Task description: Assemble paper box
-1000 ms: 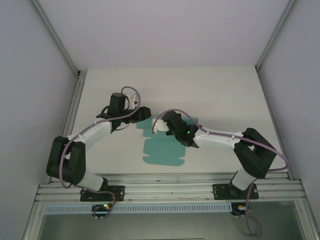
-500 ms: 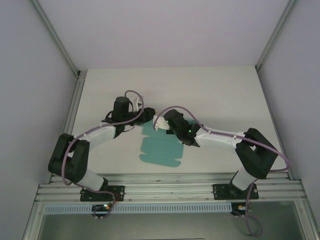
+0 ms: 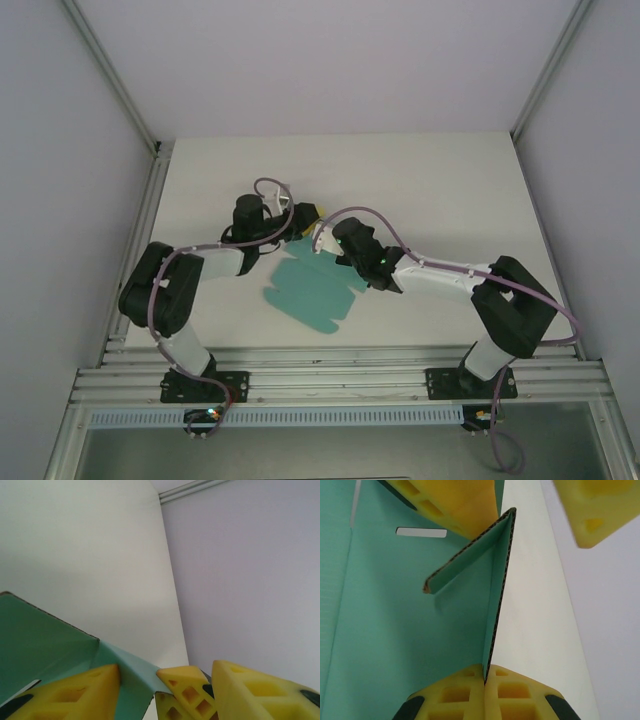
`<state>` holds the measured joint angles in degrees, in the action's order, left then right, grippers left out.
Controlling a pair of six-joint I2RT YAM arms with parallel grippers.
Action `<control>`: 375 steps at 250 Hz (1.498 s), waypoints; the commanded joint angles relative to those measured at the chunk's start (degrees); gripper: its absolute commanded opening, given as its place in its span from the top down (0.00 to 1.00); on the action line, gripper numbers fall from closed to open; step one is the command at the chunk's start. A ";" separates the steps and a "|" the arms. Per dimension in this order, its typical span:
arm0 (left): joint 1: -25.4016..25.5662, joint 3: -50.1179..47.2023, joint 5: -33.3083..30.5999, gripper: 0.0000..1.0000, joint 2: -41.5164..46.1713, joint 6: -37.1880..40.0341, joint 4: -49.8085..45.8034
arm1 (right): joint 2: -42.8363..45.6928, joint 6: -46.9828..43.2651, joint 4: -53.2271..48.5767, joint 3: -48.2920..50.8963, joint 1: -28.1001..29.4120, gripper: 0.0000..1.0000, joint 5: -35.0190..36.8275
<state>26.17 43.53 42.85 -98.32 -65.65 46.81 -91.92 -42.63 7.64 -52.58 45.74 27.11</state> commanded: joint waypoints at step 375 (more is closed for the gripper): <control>-7.51 -2.05 -13.84 0.55 15.77 46.02 -46.31 | 13.19 1.05 -8.98 -2.70 -5.39 1.00 -11.75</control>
<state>20.67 43.07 33.52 -85.30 -22.31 3.88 -81.69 -42.11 0.95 -53.32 40.73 17.10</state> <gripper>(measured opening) 0.442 0.047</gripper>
